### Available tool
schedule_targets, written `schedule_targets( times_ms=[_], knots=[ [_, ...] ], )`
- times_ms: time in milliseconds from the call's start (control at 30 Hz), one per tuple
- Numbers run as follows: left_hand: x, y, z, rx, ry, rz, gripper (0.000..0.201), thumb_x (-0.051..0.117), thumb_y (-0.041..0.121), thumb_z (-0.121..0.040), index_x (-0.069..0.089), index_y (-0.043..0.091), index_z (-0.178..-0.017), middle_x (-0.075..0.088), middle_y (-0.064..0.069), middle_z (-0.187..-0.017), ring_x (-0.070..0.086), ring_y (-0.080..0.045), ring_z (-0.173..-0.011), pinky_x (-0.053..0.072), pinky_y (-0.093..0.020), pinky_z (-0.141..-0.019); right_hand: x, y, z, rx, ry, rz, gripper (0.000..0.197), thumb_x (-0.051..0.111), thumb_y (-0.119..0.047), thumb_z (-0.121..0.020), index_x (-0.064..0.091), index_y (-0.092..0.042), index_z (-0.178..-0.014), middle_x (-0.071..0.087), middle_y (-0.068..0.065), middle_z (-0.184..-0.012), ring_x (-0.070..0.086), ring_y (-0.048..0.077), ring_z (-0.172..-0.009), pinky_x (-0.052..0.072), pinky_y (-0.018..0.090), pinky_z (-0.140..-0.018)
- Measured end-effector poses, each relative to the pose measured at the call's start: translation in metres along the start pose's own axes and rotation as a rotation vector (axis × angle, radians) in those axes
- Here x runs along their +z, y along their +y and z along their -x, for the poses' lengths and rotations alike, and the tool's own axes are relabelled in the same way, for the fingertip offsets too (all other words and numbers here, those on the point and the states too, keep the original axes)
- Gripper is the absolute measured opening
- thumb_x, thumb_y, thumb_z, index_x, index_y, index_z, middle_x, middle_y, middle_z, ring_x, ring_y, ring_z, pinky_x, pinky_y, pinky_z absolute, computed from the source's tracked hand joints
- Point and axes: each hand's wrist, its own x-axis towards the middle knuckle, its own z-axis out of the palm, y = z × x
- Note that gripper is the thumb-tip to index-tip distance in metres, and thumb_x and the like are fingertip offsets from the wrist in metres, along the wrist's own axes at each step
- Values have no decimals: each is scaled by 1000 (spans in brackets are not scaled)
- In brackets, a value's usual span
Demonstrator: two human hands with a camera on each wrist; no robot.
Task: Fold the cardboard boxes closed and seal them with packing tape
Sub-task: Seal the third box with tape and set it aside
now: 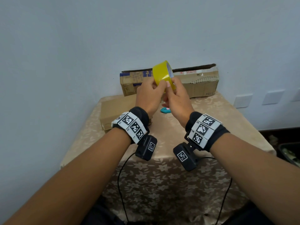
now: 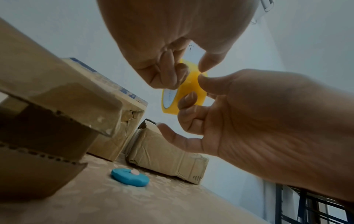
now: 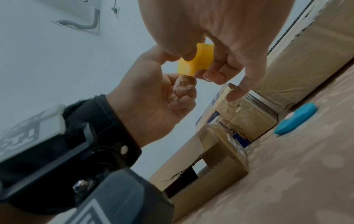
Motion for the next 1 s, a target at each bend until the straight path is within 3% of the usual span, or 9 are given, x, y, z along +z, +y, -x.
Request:
schedule_targets(
  times_ms=[100, 233, 367, 500, 600, 667, 800, 1000],
  knots=[
    [2, -3, -1, 45, 12, -29, 41, 51, 42, -88, 65, 4, -84, 52, 0, -67, 40, -9, -58, 35, -32, -58, -1, 0, 1, -9, 15, -24, 19, 42, -44, -107, 58, -36, -109, 64, 18, -87, 54, 21, -69, 56, 60, -69],
    [2, -2, -1, 78, 13, -63, 35, 50, 36, -93, 63, 5, -82, 49, 7, -63, 38, -6, -55, 33, -32, -56, -1, -1, 0, -16, 15, -59, 19, 43, -40, -108, 59, -31, -111, 66, 24, -101, 58, 23, -76, 57, 57, -73],
    [3, -6, -3, 90, 18, -92, 36, 47, 35, -93, 61, 5, -78, 48, 6, -61, 38, -7, -54, 33, -31, -55, -1, 3, -1, -15, 12, -44, 21, 43, -40, -108, 59, -26, -111, 61, 8, -83, 54, 19, -70, 56, 57, -71],
    [4, -7, -4, 85, 6, -150, 27, 47, 29, -93, 54, 14, -71, 45, 8, -58, 38, -6, -50, 26, -20, -49, -1, 7, -1, -13, 1, -26, 23, 43, -42, -107, 59, -25, -113, 61, 2, -82, 53, 18, -68, 55, 58, -69],
    [2, -10, -8, 55, 61, -218, 27, 49, 14, -94, 49, 17, -67, 46, 6, -60, 37, -8, -53, 27, -28, -52, 0, 6, 1, -35, -9, -15, 21, 45, -42, -107, 59, -29, -113, 61, 1, -80, 55, 15, -68, 56, 56, -70],
    [-1, -9, -10, 75, 58, -227, 33, 47, 11, -96, 45, 18, -64, 44, 5, -59, 37, -7, -53, 26, -27, -52, 1, 6, 0, -31, 0, -22, 23, 45, -42, -106, 58, -26, -115, 60, 4, -81, 55, 16, -68, 55, 56, -68],
    [-1, -3, -3, 92, -4, -154, 35, 50, 21, -98, 47, 21, -64, 43, 10, -57, 38, -3, -51, 28, -20, -49, 0, 6, -2, -22, 11, -57, 30, 45, -50, -102, 57, -24, -112, 66, 26, -95, 59, 26, -73, 55, 60, -70],
    [1, -4, -3, 111, 21, -139, 37, 51, 20, -99, 46, 21, -62, 41, 10, -55, 39, -3, -50, 29, -18, -49, 0, 7, -2, -47, 17, -57, 29, 44, -47, -103, 57, -24, -115, 67, 25, -99, 60, 25, -75, 57, 57, -74]
  ],
)
